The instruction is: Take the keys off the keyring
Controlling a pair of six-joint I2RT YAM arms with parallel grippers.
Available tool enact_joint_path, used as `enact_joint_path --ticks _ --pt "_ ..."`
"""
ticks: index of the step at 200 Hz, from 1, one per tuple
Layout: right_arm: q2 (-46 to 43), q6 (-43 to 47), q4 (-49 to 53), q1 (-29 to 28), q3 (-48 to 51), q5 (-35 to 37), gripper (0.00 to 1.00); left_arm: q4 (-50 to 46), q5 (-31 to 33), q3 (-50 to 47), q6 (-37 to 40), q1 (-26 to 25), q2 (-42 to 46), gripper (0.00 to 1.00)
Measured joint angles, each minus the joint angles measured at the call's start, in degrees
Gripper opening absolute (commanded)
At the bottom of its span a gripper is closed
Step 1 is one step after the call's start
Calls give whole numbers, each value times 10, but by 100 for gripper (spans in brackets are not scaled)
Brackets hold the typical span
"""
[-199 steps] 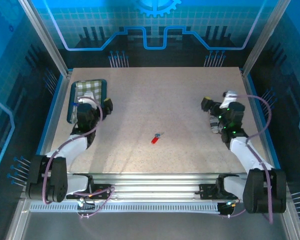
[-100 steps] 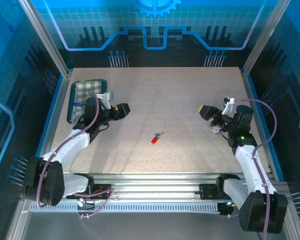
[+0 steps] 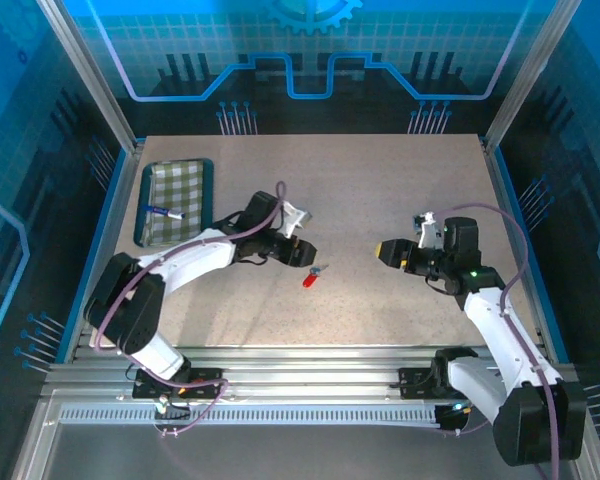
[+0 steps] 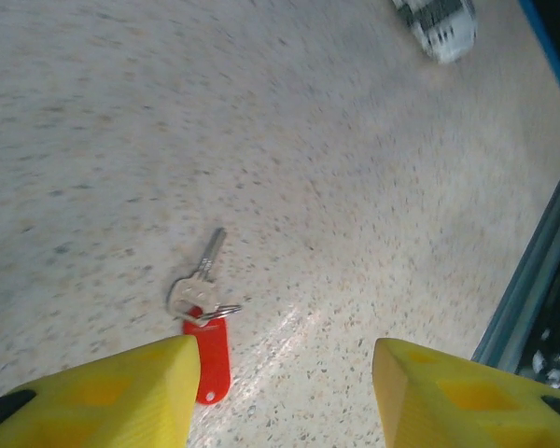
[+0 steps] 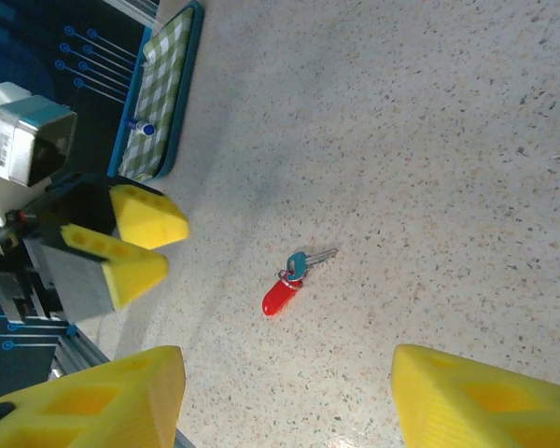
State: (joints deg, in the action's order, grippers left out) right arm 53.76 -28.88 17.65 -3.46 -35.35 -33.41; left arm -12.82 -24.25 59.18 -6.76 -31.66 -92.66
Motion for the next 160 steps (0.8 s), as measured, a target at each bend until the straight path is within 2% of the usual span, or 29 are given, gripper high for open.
enact_joint_path --ticks 50,82,111,160 --pt "-2 0 5 -3 3 4 63 -18 49 23 125 -53 -60 52" --pt "-3 0 11 -3 7 6 63 1 55 14 202 -57 -69 54" --pt "-8 0 12 -3 11 10 64 10 59 11 258 -57 -80 47" --pt "-21 0 12 -3 20 15 64 4 54 17 334 -55 -115 47"
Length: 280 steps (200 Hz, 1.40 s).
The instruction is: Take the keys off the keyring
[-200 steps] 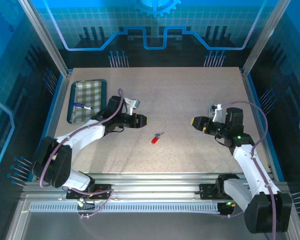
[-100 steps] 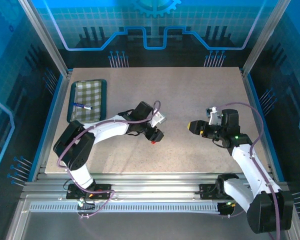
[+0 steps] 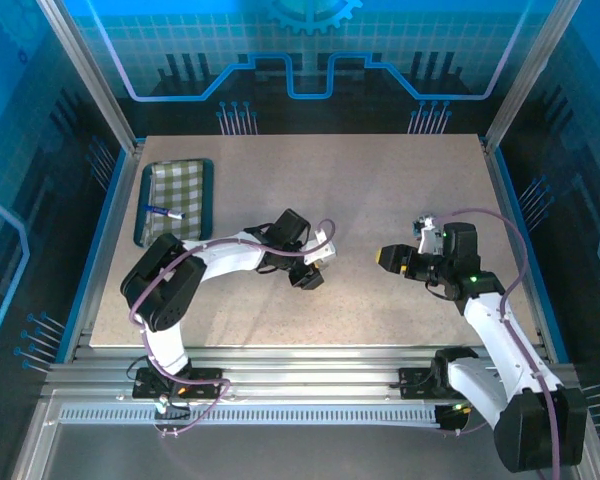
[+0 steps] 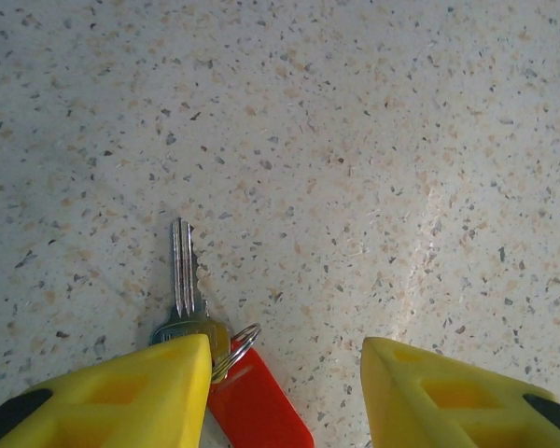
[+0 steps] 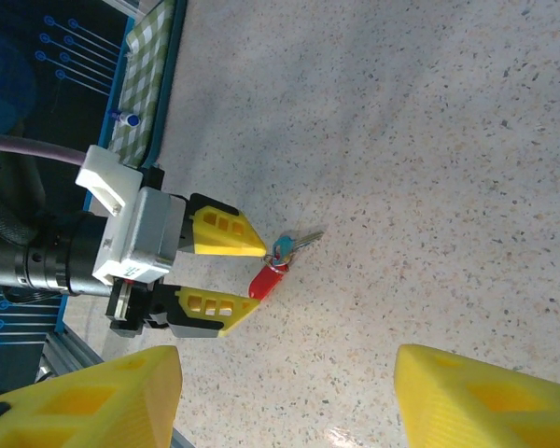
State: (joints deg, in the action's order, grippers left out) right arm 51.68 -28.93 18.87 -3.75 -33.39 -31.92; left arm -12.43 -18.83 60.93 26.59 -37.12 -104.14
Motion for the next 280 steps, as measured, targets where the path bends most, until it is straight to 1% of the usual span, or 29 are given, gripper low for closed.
enact_joint_path --ticks 28,71,120,175,220,237,259,280 --pt "-8 -3 0 0 0 0 64 -4 -1 13 21 1 -7 47" --pt "-14 -10 0 0 0 0 64 -20 -1 50 36 2 -35 44" --pt "-15 -17 -3 0 1 0 64 -47 0 61 34 1 -47 45" --pt "-15 -21 -12 0 1 -1 64 -68 31 77 13 -9 -55 45" --pt "-15 -22 -16 0 1 -3 65 -85 50 99 3 -15 -72 40" --pt "-15 -22 -17 0 1 -3 65 -95 56 104 3 -16 -78 39" --pt "-15 -21 -18 1 1 -7 65 -109 64 118 -1 -18 -90 35" --pt "-15 -22 -18 1 1 -11 65 -115 72 126 -8 -20 -92 27"
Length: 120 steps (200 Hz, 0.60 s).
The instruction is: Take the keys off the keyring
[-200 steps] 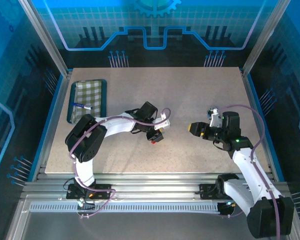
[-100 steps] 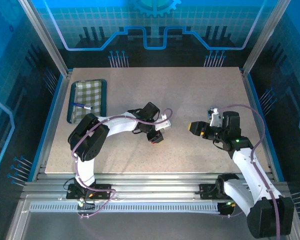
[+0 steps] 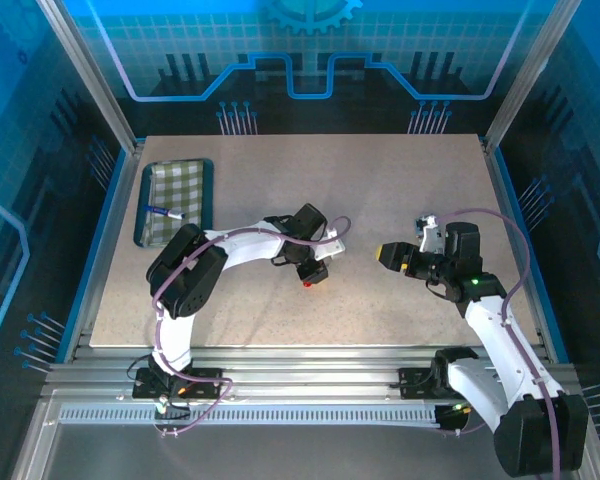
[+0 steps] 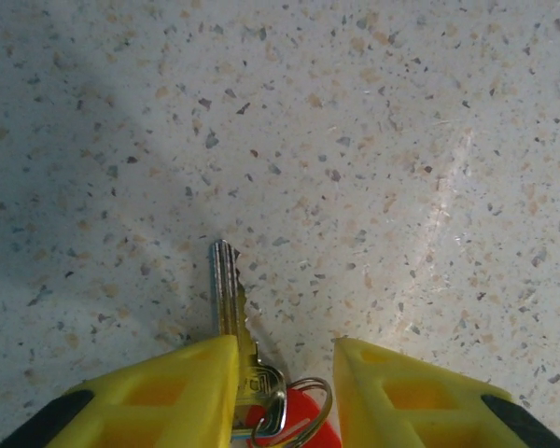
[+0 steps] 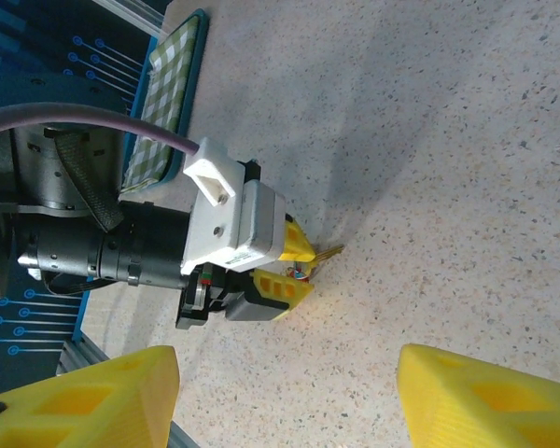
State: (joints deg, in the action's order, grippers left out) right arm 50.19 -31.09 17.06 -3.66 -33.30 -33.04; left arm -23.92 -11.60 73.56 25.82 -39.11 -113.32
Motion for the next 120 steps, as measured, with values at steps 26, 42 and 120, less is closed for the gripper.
enact_joint_path --ticks 26,42,120 --pt "0 0 -1 2 0 -3 65 -11 4 3 -4 -1 0 15" --pt "0 0 -4 3 0 -5 65 -16 5 5 -6 -1 -2 10" --pt "0 -4 -16 5 6 -4 65 -22 4 16 -40 -1 -3 7"
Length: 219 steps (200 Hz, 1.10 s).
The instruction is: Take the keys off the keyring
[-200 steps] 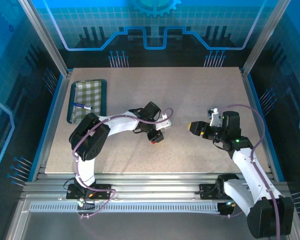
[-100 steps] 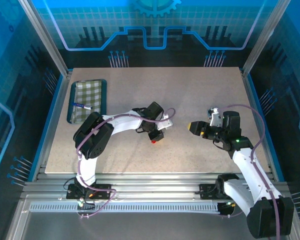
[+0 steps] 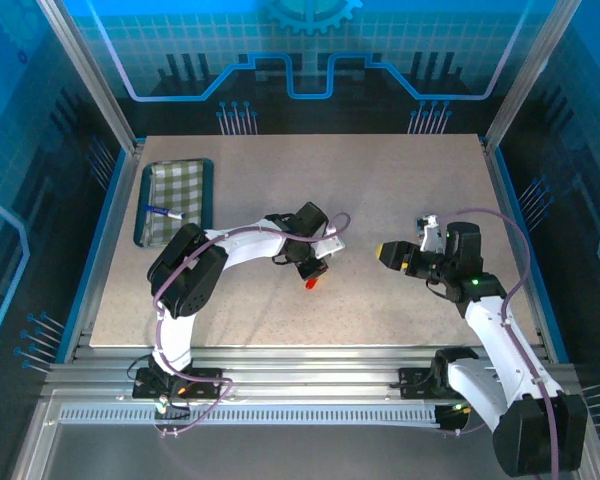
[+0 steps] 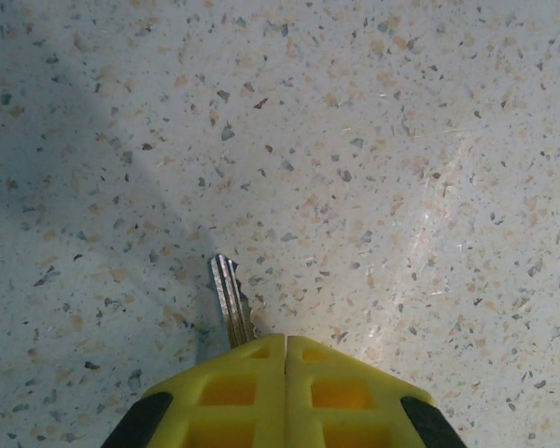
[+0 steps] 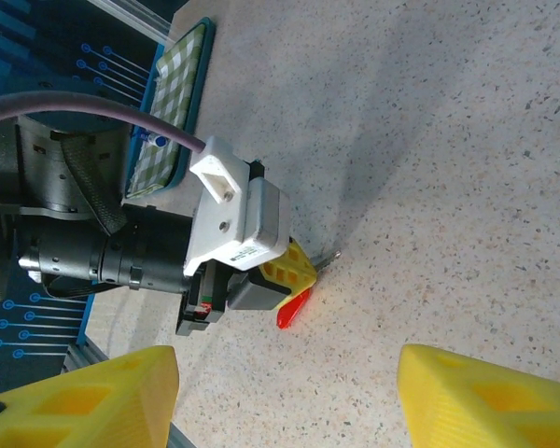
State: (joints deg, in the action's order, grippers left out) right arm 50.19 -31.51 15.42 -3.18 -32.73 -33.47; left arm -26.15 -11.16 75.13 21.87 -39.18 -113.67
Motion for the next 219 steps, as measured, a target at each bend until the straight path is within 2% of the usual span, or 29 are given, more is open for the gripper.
enact_joint_path --ticks 9,26,130,160,183,219 --pt "0 0 0 0 1 0 65 3 0 0 -6 0 0 15" --pt "0 0 0 2 2 0 66 14 0 -1 -20 0 0 24" --pt "10 -9 -15 3 5 -2 66 42 5 -65 -54 0 38 27" --pt "12 -13 -20 3 6 -3 66 47 10 -67 -55 0 39 23" --pt "12 -15 -22 3 7 -4 66 51 14 -68 -56 0 39 13" --pt "12 -15 -22 3 7 -5 66 52 22 -68 -56 0 39 4"
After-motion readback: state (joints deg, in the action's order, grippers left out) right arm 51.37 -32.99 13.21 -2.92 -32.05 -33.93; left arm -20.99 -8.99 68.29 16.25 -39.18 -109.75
